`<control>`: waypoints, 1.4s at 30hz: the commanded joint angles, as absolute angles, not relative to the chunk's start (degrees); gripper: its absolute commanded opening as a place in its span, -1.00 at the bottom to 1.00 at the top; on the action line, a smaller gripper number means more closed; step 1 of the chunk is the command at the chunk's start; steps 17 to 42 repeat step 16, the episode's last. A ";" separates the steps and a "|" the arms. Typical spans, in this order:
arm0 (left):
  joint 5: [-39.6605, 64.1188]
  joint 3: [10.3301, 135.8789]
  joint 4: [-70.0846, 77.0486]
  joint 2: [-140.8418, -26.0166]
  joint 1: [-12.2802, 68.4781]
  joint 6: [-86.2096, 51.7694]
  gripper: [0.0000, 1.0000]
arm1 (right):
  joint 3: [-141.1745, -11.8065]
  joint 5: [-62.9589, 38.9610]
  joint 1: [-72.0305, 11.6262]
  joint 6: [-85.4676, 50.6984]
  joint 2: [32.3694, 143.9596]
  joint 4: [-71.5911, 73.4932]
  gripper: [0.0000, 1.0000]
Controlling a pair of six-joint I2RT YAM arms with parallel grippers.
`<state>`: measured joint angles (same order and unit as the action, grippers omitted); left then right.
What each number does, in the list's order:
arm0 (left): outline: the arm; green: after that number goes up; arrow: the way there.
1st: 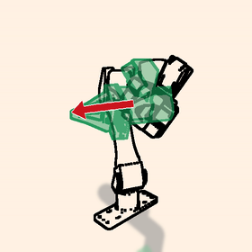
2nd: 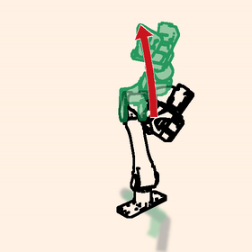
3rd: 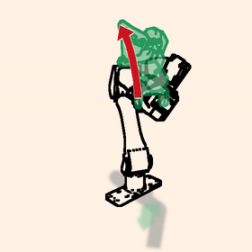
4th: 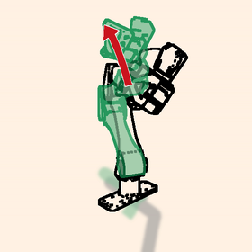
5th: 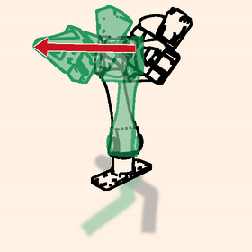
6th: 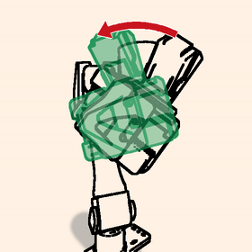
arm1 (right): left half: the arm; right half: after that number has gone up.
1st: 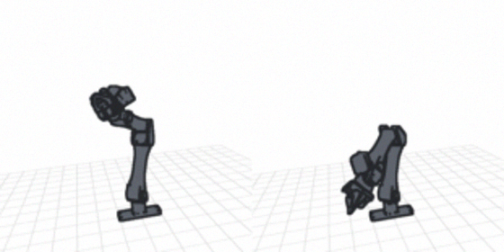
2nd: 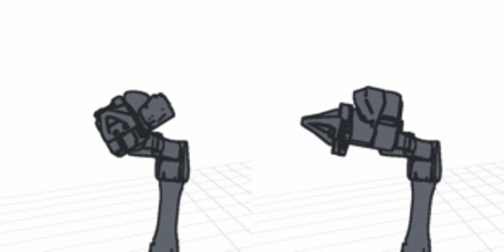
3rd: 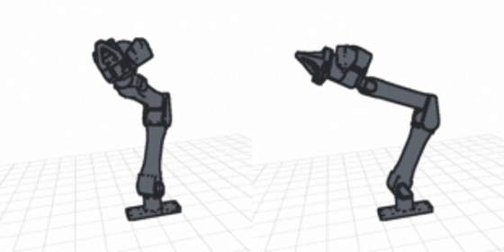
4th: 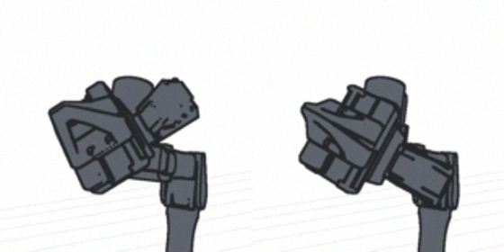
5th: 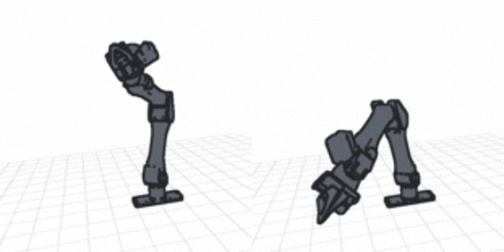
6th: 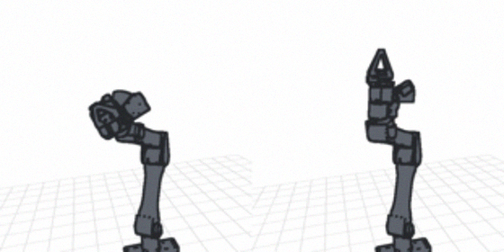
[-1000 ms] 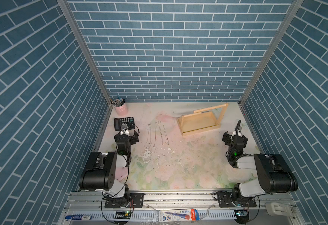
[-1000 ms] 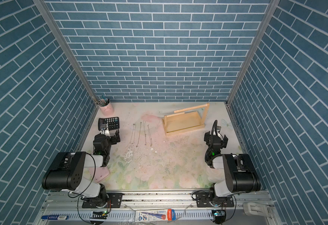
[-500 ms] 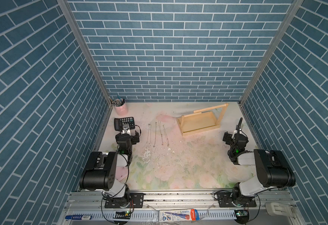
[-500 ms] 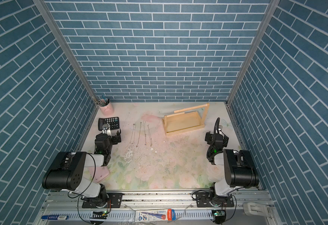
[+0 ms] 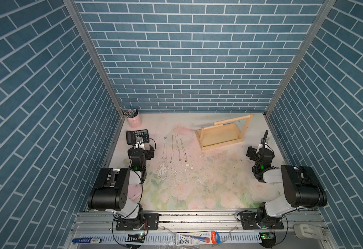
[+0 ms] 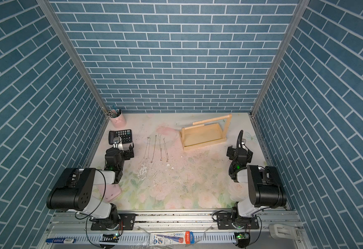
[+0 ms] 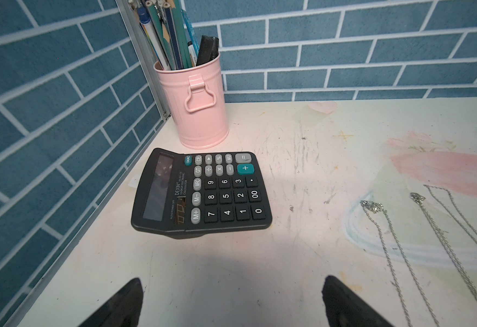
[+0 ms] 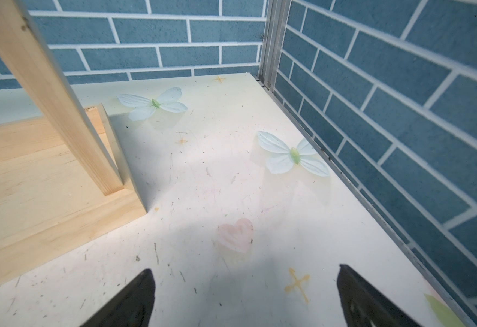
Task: Take the necklace off the jewelry display stand
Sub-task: Reset both arms
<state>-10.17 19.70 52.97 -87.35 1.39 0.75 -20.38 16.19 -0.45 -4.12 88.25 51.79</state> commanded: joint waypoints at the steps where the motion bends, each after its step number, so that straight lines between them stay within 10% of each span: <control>1: -10.43 20.48 52.12 -87.23 1.57 1.17 0.99 | -21.17 15.77 -0.28 -4.46 88.32 52.32 0.98; 42: -10.40 20.48 52.23 -87.20 1.58 1.19 0.99 | -21.27 14.24 0.26 -4.58 88.31 52.05 0.98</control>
